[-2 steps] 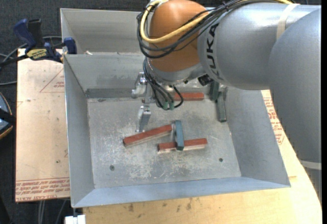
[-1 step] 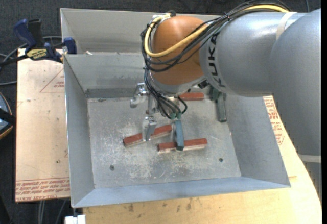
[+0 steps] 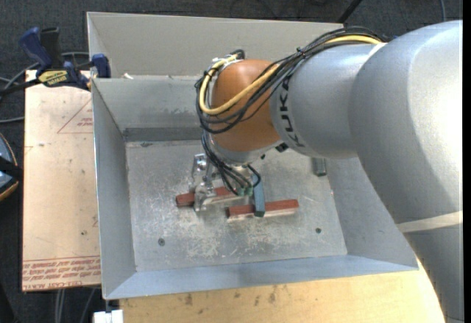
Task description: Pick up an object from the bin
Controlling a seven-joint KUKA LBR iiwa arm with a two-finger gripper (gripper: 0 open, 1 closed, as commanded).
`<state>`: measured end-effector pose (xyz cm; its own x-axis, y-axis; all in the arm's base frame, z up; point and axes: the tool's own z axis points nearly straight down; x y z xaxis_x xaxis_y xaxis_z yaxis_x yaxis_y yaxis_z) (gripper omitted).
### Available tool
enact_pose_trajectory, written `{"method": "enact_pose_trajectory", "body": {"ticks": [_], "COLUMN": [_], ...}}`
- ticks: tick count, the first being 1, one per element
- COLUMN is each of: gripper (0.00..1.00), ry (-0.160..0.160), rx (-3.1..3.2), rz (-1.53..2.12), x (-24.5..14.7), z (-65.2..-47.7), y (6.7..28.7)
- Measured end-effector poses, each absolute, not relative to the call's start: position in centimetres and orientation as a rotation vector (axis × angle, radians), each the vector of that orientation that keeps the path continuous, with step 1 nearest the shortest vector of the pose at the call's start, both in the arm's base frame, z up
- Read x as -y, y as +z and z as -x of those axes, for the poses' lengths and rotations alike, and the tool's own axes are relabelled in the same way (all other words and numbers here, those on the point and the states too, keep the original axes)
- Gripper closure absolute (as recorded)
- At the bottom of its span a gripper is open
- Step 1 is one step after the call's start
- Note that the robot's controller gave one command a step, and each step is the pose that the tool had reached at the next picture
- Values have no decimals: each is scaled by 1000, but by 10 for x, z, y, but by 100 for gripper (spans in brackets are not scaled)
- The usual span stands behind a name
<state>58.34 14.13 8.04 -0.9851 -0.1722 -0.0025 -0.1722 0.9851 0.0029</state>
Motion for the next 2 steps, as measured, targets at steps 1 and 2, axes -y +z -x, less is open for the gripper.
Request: {"method": "enact_pose_trajectory", "body": {"ticks": [1, 2], "gripper": [100, 100], "ry": [5, 2], "rx": [-3128, -3125], "rz": [271, 297], "x": [-141, -143], "z": [-583, -576], "y": [80, 207]}}
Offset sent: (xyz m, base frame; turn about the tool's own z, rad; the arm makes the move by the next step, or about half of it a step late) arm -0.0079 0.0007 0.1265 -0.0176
